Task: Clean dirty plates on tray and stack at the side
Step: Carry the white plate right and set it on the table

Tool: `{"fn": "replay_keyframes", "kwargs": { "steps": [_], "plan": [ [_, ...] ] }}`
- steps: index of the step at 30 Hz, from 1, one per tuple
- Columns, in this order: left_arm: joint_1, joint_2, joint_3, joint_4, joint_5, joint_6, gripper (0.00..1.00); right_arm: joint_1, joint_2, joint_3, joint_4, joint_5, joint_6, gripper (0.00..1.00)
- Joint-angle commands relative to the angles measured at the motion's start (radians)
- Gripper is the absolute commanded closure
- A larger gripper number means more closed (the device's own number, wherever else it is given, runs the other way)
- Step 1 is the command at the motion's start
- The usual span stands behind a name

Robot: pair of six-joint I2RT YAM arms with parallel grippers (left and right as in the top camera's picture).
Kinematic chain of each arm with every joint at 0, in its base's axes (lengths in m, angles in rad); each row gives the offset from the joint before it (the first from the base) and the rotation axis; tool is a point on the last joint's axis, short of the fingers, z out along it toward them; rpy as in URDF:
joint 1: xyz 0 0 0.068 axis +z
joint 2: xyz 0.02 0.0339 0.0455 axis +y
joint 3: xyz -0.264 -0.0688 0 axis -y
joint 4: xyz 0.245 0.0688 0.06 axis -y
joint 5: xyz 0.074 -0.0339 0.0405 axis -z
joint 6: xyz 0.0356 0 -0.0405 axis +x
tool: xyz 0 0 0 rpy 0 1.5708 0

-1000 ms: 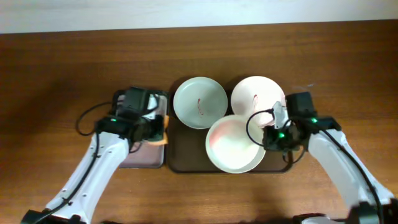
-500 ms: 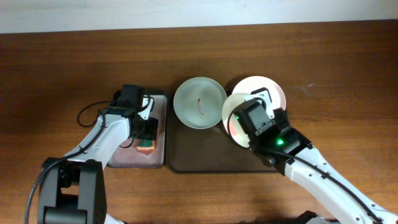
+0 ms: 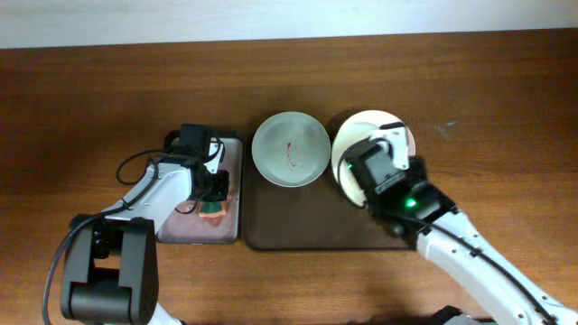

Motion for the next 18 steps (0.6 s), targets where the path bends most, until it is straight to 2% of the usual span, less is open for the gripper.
{"fn": "replay_keyframes", "kwargs": {
  "steps": [1, 5, 7, 8, 9, 12, 18],
  "plan": [
    [0.005, 0.013, 0.007, 0.025, 0.012, 0.001, 1.00, -0.167, -0.053, 0.025, -0.005, -0.219, 0.063, 0.96],
    [0.005, 0.013, 0.131, -0.021, -0.039, 0.001, 0.99, -0.480, -0.096, 0.025, -0.027, -0.439, 0.065, 0.96],
    [0.004, 0.013, 0.162, -0.048, -0.037, 0.001, 0.66, -0.640, -0.084, 0.024, -0.038, -0.523, 0.065, 0.96],
    [0.004, 0.014, 0.162, -0.068, -0.037, 0.001, 0.56, -0.695, -0.076, 0.024, -0.040, -0.548, 0.065, 0.96],
    [0.003, 0.019, 0.162, -0.093, -0.034, 0.001, 0.51, -0.755, -0.064, 0.024, -0.044, -0.566, 0.065, 0.96],
    [0.002, 0.052, 0.153, -0.182, -0.015, 0.000, 0.50, -0.917, -0.007, 0.024, -0.048, -0.568, 0.066, 0.96],
    [0.002, 0.088, 0.097, -0.115, -0.014, 0.000, 0.46, -1.054, 0.140, 0.024, -0.023, -0.611, 0.073, 0.96]
  ]
}}
